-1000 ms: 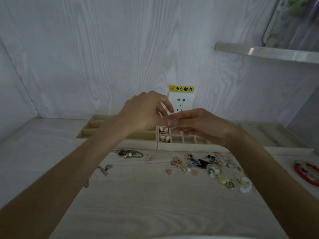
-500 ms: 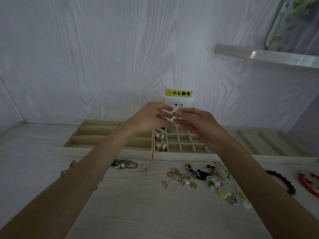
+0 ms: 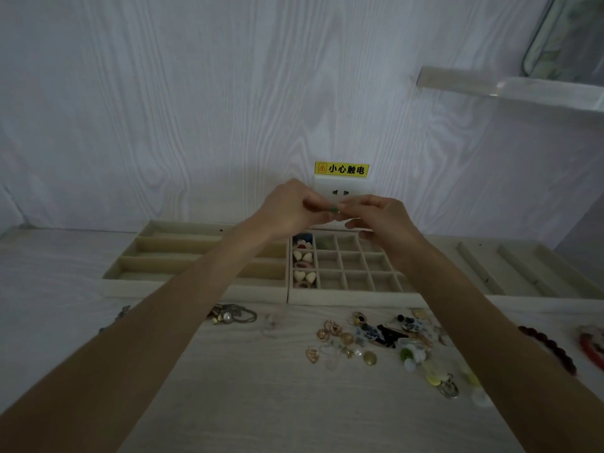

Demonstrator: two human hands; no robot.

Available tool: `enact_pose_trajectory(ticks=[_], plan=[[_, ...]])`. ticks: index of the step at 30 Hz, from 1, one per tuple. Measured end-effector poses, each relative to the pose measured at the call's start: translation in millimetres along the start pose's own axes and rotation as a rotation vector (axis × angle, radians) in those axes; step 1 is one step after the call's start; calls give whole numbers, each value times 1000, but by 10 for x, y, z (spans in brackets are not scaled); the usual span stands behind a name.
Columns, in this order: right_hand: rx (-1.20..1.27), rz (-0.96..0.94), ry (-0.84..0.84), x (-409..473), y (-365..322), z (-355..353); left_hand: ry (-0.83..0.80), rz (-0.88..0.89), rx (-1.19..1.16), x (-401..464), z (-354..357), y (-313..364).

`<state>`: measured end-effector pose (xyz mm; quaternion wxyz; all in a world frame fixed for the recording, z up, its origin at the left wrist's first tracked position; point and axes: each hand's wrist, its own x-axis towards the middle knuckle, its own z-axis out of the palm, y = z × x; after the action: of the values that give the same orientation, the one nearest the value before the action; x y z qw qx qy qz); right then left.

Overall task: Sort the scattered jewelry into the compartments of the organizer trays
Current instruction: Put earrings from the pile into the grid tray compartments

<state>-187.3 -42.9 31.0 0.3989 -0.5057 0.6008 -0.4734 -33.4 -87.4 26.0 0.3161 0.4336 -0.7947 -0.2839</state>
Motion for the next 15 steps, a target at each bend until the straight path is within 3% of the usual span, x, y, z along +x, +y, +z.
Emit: enact_pose_trajectory(ticks=[10,15], plan=[[-280,-3,-68,192,183,-84,-108,-67,276,211,89,-166],[-534,-37,-148,255,208,-105,-150,-63,376,160,108,-199]])
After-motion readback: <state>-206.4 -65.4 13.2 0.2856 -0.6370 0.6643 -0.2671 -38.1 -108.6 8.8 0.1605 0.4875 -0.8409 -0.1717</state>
